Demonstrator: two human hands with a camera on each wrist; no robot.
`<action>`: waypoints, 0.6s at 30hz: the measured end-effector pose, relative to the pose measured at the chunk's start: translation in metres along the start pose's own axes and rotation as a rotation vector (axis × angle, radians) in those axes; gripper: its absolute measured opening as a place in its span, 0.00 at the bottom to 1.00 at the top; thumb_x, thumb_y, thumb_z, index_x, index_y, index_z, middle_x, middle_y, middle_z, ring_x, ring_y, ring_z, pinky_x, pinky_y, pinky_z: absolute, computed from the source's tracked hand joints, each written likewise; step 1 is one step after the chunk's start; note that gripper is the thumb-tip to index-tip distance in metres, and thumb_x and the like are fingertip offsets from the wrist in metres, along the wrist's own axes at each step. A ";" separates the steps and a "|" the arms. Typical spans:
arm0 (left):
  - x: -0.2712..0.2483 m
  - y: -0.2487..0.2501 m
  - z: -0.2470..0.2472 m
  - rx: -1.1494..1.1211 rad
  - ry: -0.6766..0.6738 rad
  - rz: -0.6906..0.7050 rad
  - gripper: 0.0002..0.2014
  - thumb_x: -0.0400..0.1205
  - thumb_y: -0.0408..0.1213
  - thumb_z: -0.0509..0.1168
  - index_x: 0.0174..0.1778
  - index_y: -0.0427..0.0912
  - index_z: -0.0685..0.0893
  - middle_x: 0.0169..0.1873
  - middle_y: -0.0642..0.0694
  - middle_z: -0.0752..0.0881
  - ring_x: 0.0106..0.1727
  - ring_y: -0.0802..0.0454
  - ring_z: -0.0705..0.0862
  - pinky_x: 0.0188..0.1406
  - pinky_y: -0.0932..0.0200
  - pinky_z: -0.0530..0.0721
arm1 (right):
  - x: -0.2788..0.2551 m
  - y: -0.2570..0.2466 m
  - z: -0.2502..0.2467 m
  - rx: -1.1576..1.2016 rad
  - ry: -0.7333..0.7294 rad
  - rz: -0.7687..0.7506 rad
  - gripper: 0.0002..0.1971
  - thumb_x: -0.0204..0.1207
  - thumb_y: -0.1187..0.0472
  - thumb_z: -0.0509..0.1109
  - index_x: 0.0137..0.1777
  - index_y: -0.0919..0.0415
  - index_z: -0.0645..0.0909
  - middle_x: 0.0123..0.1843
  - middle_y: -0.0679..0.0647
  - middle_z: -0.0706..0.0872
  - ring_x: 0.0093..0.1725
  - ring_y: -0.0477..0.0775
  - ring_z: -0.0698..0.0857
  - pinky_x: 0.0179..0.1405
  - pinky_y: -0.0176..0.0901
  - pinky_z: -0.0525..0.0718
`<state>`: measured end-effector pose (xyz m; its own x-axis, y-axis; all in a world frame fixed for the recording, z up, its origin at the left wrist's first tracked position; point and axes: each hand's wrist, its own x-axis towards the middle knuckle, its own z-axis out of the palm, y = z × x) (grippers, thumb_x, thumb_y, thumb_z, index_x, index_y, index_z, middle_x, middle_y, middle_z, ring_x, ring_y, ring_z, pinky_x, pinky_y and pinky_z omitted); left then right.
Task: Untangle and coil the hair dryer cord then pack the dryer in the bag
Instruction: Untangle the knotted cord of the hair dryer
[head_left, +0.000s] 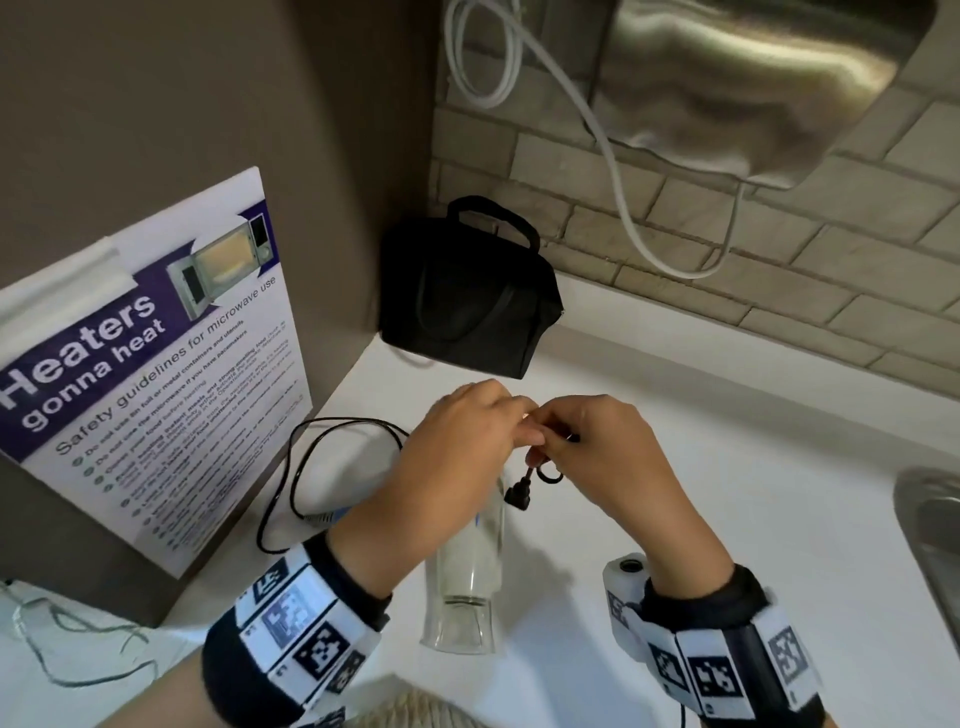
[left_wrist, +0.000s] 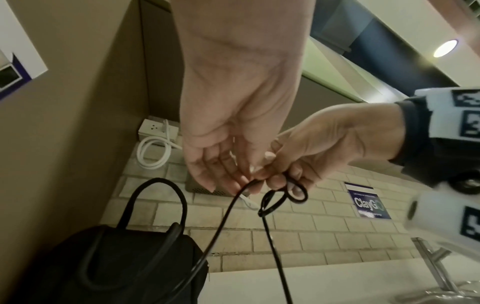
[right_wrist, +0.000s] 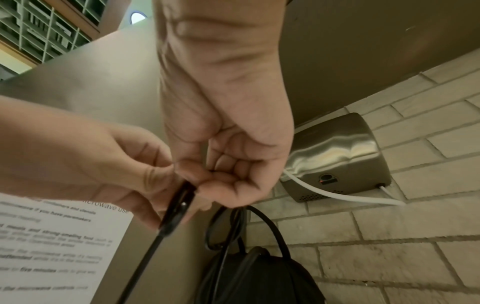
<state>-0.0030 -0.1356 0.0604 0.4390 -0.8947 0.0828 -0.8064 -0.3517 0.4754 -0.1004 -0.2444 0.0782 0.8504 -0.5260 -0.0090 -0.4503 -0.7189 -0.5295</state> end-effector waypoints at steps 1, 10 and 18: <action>0.002 -0.001 -0.002 -0.040 0.008 -0.019 0.17 0.84 0.47 0.59 0.62 0.43 0.83 0.53 0.42 0.83 0.59 0.46 0.79 0.61 0.52 0.76 | -0.001 0.000 0.000 0.023 -0.004 -0.005 0.12 0.75 0.60 0.67 0.33 0.43 0.81 0.31 0.41 0.90 0.31 0.39 0.84 0.27 0.25 0.73; -0.006 -0.008 -0.005 -0.438 0.179 -0.057 0.09 0.82 0.30 0.64 0.48 0.42 0.90 0.37 0.49 0.86 0.37 0.59 0.82 0.41 0.77 0.75 | -0.007 -0.002 -0.011 0.434 0.043 -0.032 0.03 0.80 0.57 0.67 0.46 0.52 0.81 0.40 0.46 0.89 0.34 0.45 0.86 0.43 0.42 0.85; -0.009 -0.024 -0.014 -0.819 0.278 -0.158 0.17 0.83 0.25 0.60 0.44 0.49 0.90 0.38 0.47 0.91 0.39 0.43 0.84 0.45 0.57 0.85 | -0.009 0.009 -0.021 0.593 0.184 -0.032 0.08 0.83 0.56 0.62 0.53 0.50 0.83 0.48 0.47 0.88 0.36 0.42 0.85 0.41 0.33 0.84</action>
<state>0.0180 -0.1152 0.0602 0.6879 -0.7153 0.1229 -0.2375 -0.0618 0.9694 -0.1176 -0.2562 0.0914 0.7763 -0.6161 0.1333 -0.1526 -0.3889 -0.9086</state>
